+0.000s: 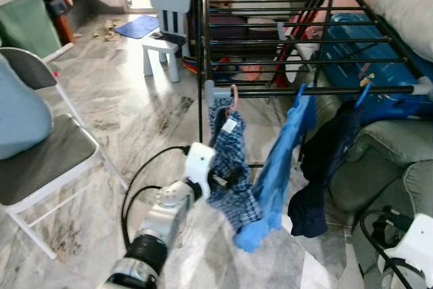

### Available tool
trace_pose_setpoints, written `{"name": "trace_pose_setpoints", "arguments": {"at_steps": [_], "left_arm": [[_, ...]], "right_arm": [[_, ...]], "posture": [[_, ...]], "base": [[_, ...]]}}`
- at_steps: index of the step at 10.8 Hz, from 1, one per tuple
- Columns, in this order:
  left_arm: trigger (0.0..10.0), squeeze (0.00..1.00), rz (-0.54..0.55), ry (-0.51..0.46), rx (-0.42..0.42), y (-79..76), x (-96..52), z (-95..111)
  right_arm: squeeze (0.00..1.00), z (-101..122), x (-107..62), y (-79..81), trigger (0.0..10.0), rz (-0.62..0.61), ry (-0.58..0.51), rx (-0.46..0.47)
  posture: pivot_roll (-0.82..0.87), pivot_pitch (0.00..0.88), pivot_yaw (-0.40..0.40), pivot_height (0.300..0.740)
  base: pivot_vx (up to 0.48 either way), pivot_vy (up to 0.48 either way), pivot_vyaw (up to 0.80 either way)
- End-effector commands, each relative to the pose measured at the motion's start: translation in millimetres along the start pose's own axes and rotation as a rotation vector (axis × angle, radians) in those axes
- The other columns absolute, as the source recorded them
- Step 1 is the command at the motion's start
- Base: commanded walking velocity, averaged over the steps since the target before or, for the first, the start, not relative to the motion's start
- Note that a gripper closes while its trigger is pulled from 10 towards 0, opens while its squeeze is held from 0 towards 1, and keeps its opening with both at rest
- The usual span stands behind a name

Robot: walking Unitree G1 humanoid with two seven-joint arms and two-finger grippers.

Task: Hang hanger

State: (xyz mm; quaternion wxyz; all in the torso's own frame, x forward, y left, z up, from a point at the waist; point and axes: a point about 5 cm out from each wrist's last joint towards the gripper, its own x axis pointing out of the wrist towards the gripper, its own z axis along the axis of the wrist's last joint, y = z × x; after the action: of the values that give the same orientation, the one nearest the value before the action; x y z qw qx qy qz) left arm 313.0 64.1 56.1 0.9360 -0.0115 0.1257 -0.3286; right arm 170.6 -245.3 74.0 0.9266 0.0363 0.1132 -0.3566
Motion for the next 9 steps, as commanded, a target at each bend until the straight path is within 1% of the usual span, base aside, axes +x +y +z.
{"name": "trace_pose_setpoints", "arguments": {"at_steps": [1, 2, 3, 4, 5, 6, 7, 9], "left_arm": [[10.0, 0.00, -0.017, -0.012, 0.028, -1.1, 3.1, 5], [10.0, 0.00, 0.005, -0.042, 0.059, 1.9, 3.7, 14], [10.0, 0.00, 0.042, -0.062, 0.074, 6.5, 3.0, 18], [10.0, 0.00, 0.082, -0.079, 0.072, 11.4, 1.3, 21], [10.0, 0.00, 0.079, -0.093, 0.074, 11.4, -0.6, 21], [10.0, 0.00, 0.074, -0.098, 0.049, 10.3, -2.4, 19], [10.0, 0.00, 0.066, -0.104, 0.039, 7.9, -3.6, 17], [10.0, 0.00, 0.022, -0.120, 0.018, 4.4, -1.9, 20]], "right_arm": [[0.00, -4, -6.2, 19.5, 10.0, 0.027, 0.033, 0.060], [0.00, 3, -5.0, 26.9, 10.0, 0.072, -0.005, 0.045], [0.00, 8, -3.6, 30.7, 10.0, 0.108, -0.031, 0.041], [0.00, 13, 0.6, 38.5, 10.0, 0.160, -0.045, 0.042], [0.00, 17, 2.4, 43.8, 10.0, 0.191, -0.061, 0.033], [0.00, 19, 1.6, 46.9, 10.0, 0.204, -0.070, 0.031], [0.00, 15, -0.7, 49.7, 10.0, 0.216, -0.056, 0.047], [0.00, 9, -5.5, 55.5, 10.0, 0.252, -0.033, 0.034]], "posture": [[-0.10, 0.000, -0.042, 0.740], [-0.10, 0.000, -0.025, 0.740], [-0.11, 0.000, -0.009, 0.740], [-0.11, 0.000, 0.001, 0.740], [-0.10, 0.000, 0.001, 0.740], [-0.10, 0.000, 0.001, 0.740], [-0.10, 0.000, -0.002, 0.740], [-0.10, 0.000, 0.003, 0.740]], "base": [[0.000, 0.000, 0.00], [0.000, 0.000, 0.00], [0.000, 0.000, 0.00], [0.000, 0.000, 0.00], [0.000, 0.000, 0.00], [0.000, 0.000, 0.00], [0.000, 0.000, 0.00], [0.000, 0.000, 0.00]]}}
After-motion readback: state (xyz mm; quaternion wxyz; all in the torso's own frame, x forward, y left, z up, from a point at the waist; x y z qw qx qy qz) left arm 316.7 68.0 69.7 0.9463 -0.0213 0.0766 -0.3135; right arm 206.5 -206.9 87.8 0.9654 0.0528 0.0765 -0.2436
